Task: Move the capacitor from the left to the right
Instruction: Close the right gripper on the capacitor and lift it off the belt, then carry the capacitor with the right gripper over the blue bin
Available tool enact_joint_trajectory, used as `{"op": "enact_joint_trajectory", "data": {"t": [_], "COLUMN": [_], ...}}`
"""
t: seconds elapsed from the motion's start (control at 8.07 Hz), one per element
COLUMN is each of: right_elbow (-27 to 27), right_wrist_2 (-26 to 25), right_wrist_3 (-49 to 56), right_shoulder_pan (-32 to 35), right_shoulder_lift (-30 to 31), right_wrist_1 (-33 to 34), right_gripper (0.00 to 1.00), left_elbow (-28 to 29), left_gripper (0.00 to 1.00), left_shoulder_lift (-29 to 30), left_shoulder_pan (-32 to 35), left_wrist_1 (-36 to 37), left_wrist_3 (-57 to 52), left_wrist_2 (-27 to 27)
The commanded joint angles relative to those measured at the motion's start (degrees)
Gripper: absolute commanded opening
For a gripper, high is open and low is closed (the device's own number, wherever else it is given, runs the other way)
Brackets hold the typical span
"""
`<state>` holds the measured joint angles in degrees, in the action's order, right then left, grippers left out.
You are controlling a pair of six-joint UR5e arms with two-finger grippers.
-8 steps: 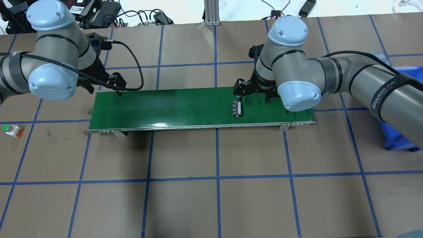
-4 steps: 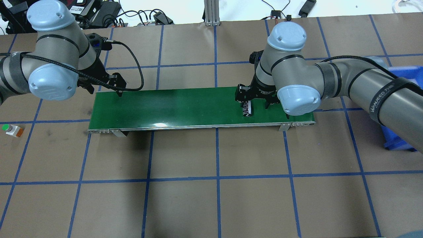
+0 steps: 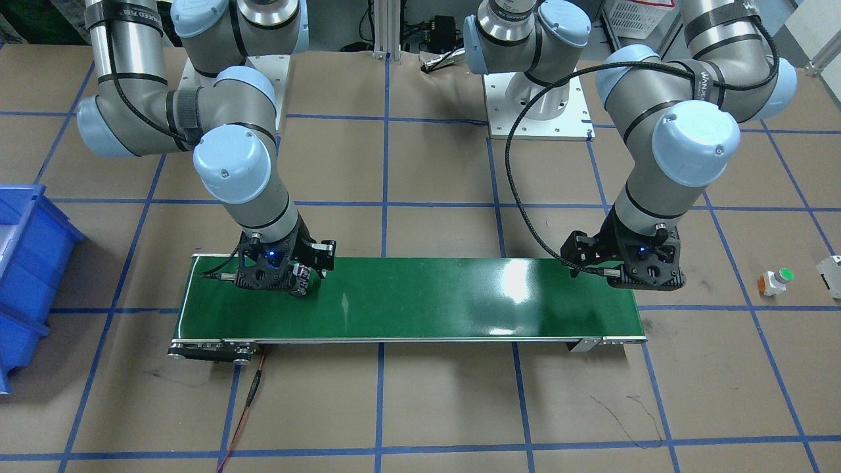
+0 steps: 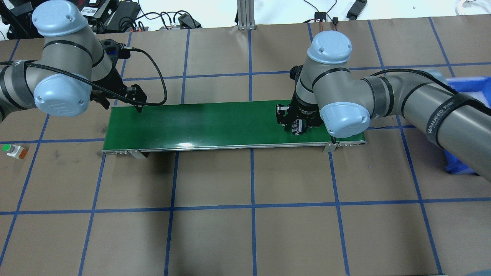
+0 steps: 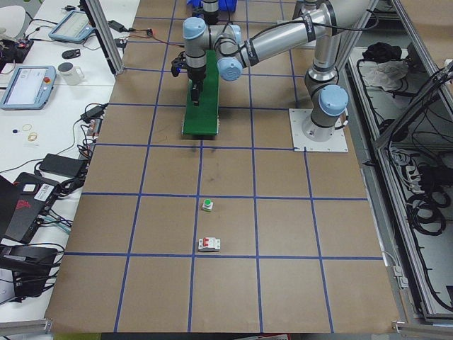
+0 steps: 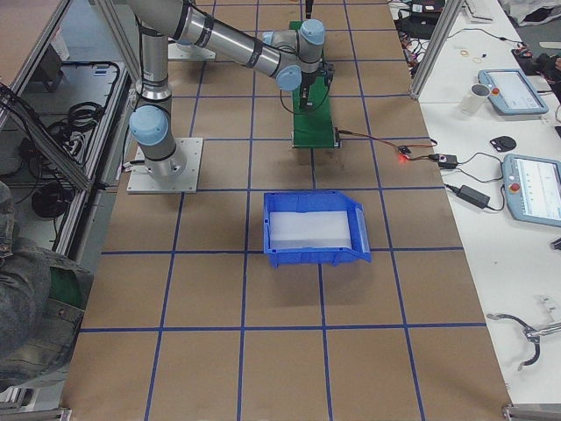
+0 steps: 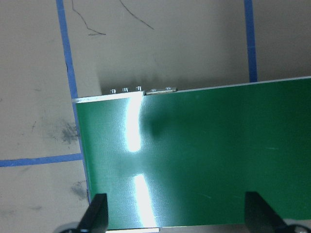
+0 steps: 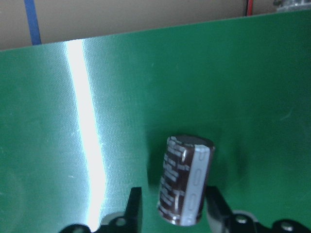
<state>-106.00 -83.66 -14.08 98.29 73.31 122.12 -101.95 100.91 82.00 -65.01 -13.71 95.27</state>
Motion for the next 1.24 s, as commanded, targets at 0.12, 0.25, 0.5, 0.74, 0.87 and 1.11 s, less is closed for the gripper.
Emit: {"op": "enact_joint_trajectory", "data": {"t": [0.12,0.25,0.5,0.74,0.87,1.11], "right_elbow": [0.7,1.2,6.5,10.3,10.4,10.4], "right_wrist_2": [-0.1,-0.3,-6.7,-9.5,-11.2,-13.6], "right_wrist_3": [1.7,3.6,4.1,6.5,9.7,21.6], "right_shoulder_pan": [-0.4,-0.8,-1.1,-3.0,-6.9,-17.7], "right_shoulder_lift": [0.0,0.3,1.8,3.8,5.9,9.9], "right_wrist_1": [-3.0,-3.0,-9.1,-13.8,-16.0,-19.4], "right_gripper": [0.0,0.0,0.0,0.0,0.0,0.0], "left_elbow": [0.0,0.0,0.1,0.1,0.1,0.1], "left_gripper": [1.0,1.0,1.0,1.0,1.0,1.0], "left_shoulder_lift": [0.1,0.1,0.2,0.1,0.1,0.2], "left_shoulder_pan": [-0.1,-0.1,-0.1,-0.1,-0.1,-0.1], "left_wrist_1": [0.1,0.0,0.0,0.0,0.0,0.0], "left_wrist_3": [-0.1,-0.1,-0.1,-0.1,-0.1,0.0], "left_wrist_2": [-0.1,-0.1,-0.1,-0.1,-0.1,-0.1]}}
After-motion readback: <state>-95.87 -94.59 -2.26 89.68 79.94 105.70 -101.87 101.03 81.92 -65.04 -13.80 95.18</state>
